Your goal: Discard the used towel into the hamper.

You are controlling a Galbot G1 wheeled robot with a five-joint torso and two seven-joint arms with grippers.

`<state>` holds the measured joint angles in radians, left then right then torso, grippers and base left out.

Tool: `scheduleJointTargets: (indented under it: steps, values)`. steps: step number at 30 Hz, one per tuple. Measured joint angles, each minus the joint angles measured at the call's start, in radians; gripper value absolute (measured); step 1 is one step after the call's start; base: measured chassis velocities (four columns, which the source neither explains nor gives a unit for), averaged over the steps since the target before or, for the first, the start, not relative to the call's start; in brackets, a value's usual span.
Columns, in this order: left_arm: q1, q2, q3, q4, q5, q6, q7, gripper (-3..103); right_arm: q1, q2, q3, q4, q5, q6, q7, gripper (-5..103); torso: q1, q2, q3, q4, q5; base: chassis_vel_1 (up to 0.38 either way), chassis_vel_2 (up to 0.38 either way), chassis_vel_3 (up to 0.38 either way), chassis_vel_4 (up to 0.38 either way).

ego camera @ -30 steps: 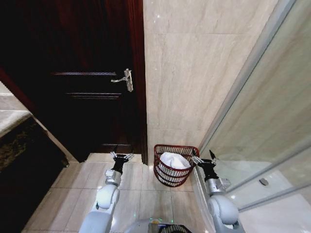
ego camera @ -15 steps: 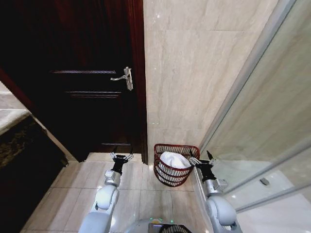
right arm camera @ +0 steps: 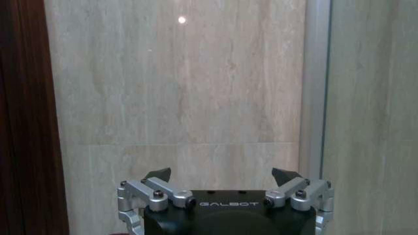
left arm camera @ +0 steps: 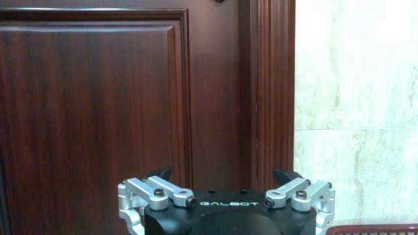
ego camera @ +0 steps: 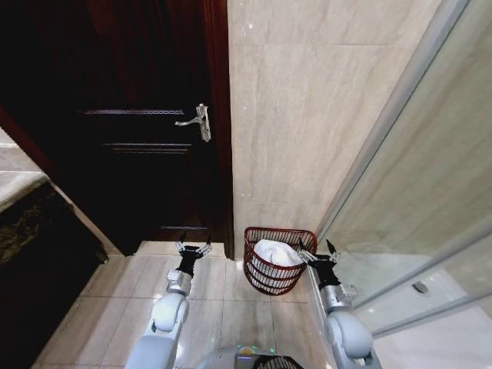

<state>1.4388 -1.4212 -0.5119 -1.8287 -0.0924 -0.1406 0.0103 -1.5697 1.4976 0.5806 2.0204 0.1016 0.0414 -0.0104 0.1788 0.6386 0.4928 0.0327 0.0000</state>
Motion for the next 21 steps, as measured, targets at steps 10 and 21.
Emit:
scheduleJointTargets:
  steps: [10,21]
  values:
    - [0.002,0.003,-0.005,0.000,0.000,-0.005,0.002,100,0.000,-0.003,-0.006,-0.001,-0.001,0.005,0.010,100,-0.005,-0.011,-0.006,0.0001,0.0000,0.090,0.077,-0.087,-0.076]
    - [0.006,0.001,-0.004,-0.004,0.010,-0.004,0.003,100,-0.006,-0.005,-0.003,0.001,0.000,0.010,0.010,100,-0.010,-0.022,-0.013,0.0001,0.0000,0.065,0.069,-0.062,-0.066]
